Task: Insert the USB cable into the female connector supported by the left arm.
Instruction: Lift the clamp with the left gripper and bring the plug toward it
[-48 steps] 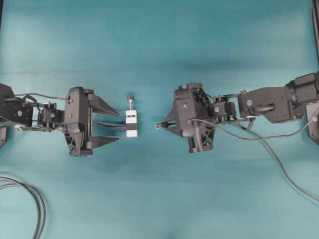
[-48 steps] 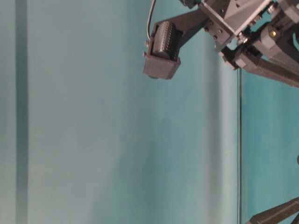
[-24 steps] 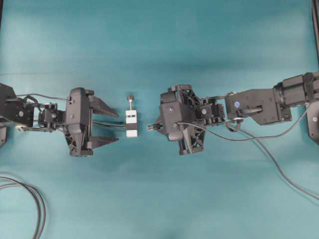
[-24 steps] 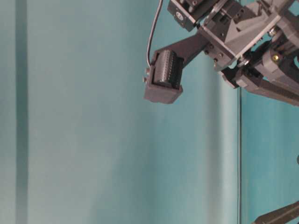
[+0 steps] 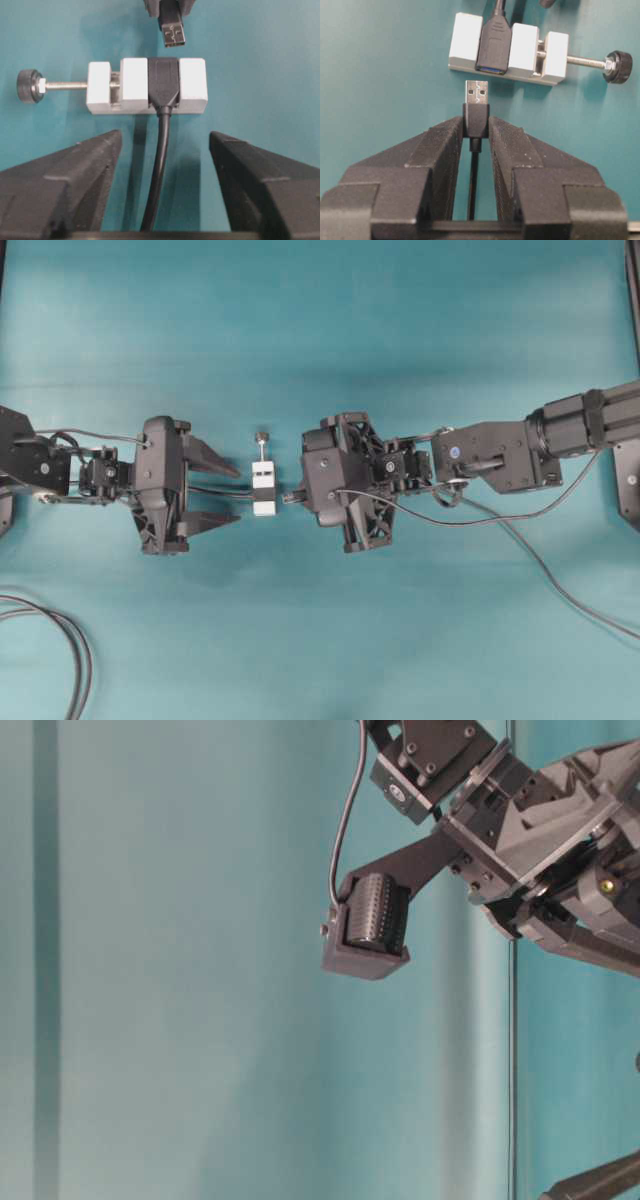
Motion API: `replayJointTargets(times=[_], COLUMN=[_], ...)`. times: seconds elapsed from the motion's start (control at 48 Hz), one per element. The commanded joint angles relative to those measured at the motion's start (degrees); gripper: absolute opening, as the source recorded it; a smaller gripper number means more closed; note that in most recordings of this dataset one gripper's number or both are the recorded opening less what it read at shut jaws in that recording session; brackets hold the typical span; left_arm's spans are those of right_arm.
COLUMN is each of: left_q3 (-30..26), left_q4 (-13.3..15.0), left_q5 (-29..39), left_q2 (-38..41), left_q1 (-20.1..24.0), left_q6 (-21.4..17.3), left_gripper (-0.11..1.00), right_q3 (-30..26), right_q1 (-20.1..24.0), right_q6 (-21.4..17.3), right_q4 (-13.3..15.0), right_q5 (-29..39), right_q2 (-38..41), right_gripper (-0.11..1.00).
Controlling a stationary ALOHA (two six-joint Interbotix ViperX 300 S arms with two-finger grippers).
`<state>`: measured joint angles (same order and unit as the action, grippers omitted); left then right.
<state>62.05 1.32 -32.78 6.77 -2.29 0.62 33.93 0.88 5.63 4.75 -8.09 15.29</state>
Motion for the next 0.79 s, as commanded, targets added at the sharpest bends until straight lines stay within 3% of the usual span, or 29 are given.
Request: replayJointTargets(times=[0.0,0.104,0.458,0.771], left_q3=[-0.8,-1.1,-5.4,-5.4], left_q4=[0.1,0.1,0.1,0.2], left_q5=[0.4,1.1,2.5,3.2], left_q2=[-0.4,0.1,3.4,3.7], left_q1=[0.3,0.8,2.2,2.2], left_q6=[-0.3,-0.4,-3.2,-3.1], left_gripper=[0.74,0.69,0.69,0.69], right_q3=[-1.3,-1.4,-1.7,-2.1], right_q1=[0.0,-0.3,-0.4,-0.6], right_q6=[0.0,0.0,0.0,0.0], right_q4=[0.2,0.1,0.1,0.2], right_q5=[-0.3,-0.3,0.4,1.8], right_q2=[-0.7,-0.7,-0.7,-0.7], right_gripper=[0.22,0.22,0.22,0.22])
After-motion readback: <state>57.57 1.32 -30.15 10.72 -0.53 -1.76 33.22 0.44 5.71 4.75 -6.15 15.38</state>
